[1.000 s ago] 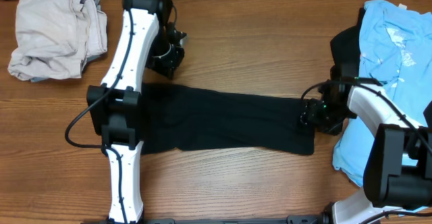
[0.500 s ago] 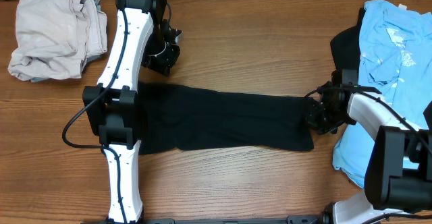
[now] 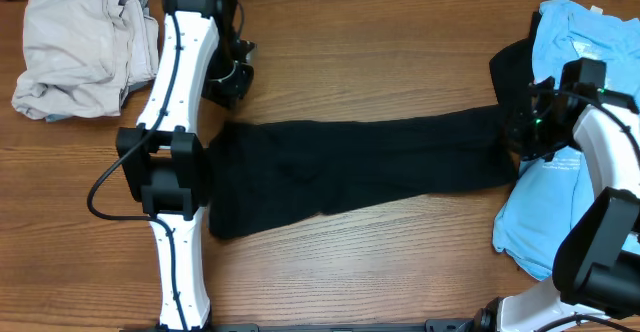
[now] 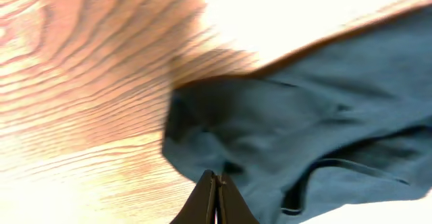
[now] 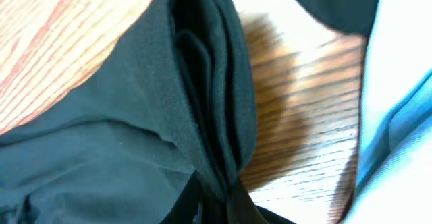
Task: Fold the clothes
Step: 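Fold the right end of the black strip leftward with the right gripper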
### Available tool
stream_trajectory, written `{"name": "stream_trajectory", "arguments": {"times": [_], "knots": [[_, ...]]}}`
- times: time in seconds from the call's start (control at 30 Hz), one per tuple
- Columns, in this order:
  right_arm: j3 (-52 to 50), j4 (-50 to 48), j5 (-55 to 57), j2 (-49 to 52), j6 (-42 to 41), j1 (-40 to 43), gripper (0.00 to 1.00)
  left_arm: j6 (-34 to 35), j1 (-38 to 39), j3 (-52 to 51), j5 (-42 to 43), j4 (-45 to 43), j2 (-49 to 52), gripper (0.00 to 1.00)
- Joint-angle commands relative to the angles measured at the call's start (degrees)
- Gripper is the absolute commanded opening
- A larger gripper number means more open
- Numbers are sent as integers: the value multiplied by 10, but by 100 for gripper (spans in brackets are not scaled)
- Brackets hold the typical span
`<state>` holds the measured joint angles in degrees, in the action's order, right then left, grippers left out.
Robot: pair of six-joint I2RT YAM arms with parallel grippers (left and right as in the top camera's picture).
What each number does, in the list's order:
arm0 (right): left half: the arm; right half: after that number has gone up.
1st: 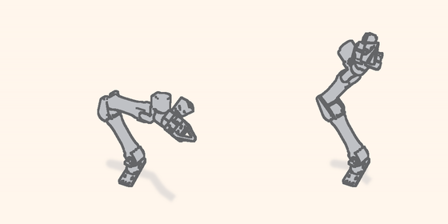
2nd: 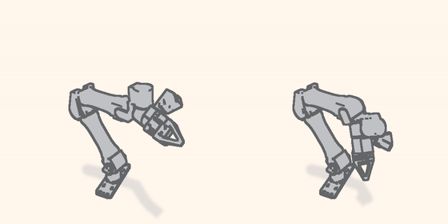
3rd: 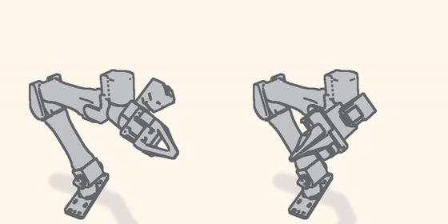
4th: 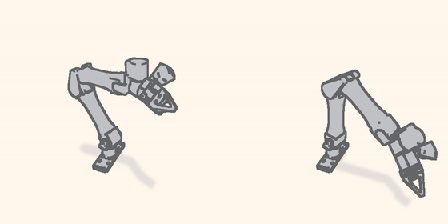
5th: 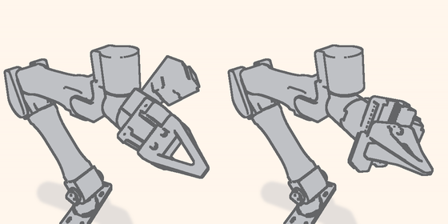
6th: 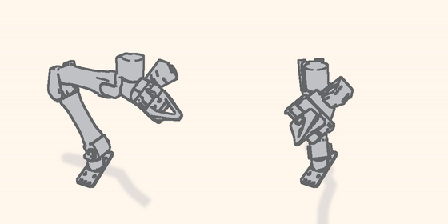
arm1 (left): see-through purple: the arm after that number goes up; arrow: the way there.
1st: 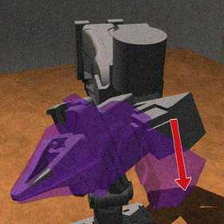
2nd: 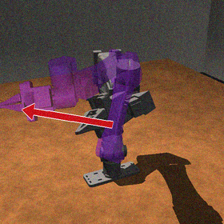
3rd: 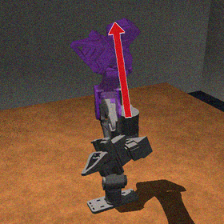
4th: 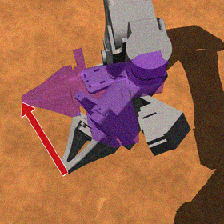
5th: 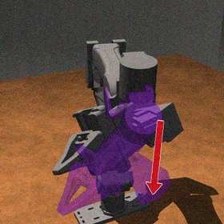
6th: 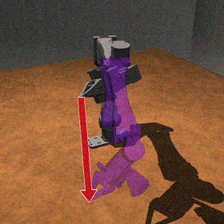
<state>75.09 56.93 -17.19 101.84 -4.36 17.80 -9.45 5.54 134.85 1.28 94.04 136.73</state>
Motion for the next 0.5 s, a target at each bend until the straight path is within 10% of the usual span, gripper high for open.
{"name": "stream_trajectory", "arguments": {"times": [0.0, 0.47], "knots": [[28, 9, -23, -2, 34, -6, 4, 14, -14, 16, -14, -3, -20, 4], [53, 52, -26, -57, 35, -92, 4, 14, -19, 145, 20, -10, -23, 4]]}}
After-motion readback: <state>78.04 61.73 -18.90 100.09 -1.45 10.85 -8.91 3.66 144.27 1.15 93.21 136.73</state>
